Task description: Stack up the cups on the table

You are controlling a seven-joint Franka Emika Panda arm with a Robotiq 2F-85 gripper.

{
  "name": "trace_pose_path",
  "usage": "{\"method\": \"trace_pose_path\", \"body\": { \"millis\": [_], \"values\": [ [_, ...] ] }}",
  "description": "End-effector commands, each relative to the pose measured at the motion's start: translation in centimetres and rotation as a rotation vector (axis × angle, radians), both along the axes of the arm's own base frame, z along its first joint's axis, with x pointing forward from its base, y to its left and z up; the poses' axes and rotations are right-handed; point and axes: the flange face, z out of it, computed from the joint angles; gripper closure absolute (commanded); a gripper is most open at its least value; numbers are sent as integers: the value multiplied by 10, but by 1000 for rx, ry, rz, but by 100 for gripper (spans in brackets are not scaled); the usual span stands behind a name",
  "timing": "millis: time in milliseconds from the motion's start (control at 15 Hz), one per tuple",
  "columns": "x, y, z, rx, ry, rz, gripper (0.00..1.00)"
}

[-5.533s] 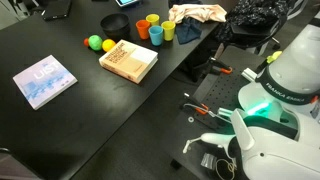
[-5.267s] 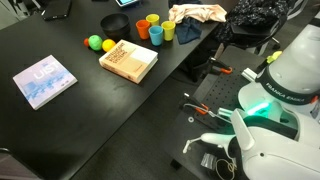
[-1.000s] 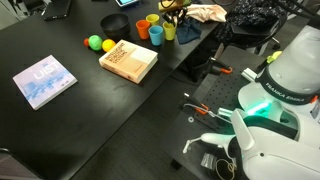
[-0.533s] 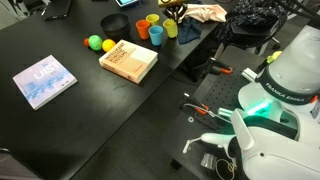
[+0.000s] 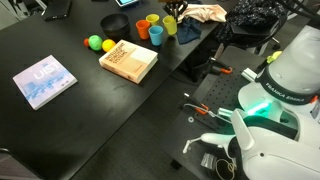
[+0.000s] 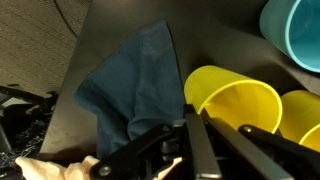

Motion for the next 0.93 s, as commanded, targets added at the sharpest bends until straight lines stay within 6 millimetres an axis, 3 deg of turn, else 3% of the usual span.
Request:
{"method": "trace_pose_path", "body": {
  "millis": [0, 267, 467, 867],
  "values": [
    [-1, -4, 33, 5, -59, -33, 96],
    [3, -3, 68, -1, -99, -25, 96],
    [13, 8, 89, -7, -131, -1, 96],
    [26, 56, 112, 43, -127, 91, 96]
  ]
}}
